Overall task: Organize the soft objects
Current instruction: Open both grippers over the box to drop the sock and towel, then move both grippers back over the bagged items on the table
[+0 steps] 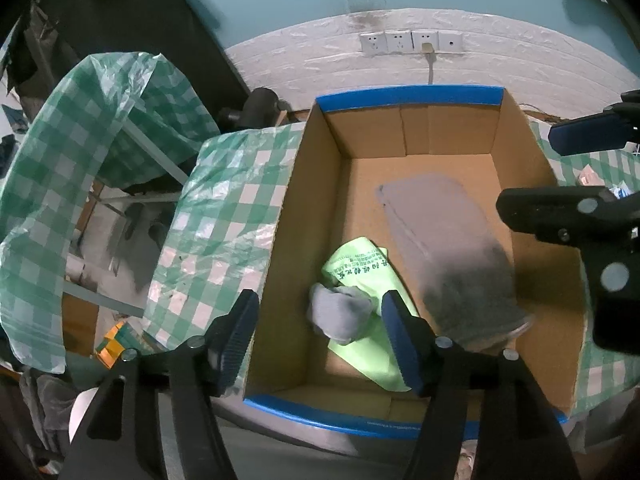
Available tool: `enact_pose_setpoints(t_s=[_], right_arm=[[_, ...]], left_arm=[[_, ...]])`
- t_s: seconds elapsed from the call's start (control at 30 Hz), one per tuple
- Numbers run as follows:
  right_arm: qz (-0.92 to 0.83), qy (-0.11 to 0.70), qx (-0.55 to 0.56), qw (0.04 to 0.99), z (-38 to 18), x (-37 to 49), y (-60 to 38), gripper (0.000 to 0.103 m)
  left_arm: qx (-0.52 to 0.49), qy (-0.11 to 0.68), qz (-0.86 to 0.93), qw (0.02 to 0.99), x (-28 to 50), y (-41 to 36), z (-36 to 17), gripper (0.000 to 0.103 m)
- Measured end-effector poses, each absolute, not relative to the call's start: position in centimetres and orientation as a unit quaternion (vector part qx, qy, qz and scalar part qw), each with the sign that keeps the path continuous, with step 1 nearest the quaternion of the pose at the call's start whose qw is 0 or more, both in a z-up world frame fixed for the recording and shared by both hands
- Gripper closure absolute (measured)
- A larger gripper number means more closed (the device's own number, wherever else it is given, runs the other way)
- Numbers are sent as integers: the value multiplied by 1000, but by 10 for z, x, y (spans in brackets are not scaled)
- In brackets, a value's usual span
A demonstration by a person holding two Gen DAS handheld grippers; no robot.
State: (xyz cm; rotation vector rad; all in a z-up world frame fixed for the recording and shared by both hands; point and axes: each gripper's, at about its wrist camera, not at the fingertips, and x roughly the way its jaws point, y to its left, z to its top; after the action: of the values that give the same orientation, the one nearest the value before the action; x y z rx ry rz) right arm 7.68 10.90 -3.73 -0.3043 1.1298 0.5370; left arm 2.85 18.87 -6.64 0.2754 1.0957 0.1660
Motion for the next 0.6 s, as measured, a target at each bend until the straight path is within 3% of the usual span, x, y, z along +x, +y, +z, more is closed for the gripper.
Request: enact_pose_setpoints(t_s=[0.6], right_arm=[[216,522,-128,815,-30,70,52,35]], left_arm=[[149,499,46,852,25,150,-48,38]])
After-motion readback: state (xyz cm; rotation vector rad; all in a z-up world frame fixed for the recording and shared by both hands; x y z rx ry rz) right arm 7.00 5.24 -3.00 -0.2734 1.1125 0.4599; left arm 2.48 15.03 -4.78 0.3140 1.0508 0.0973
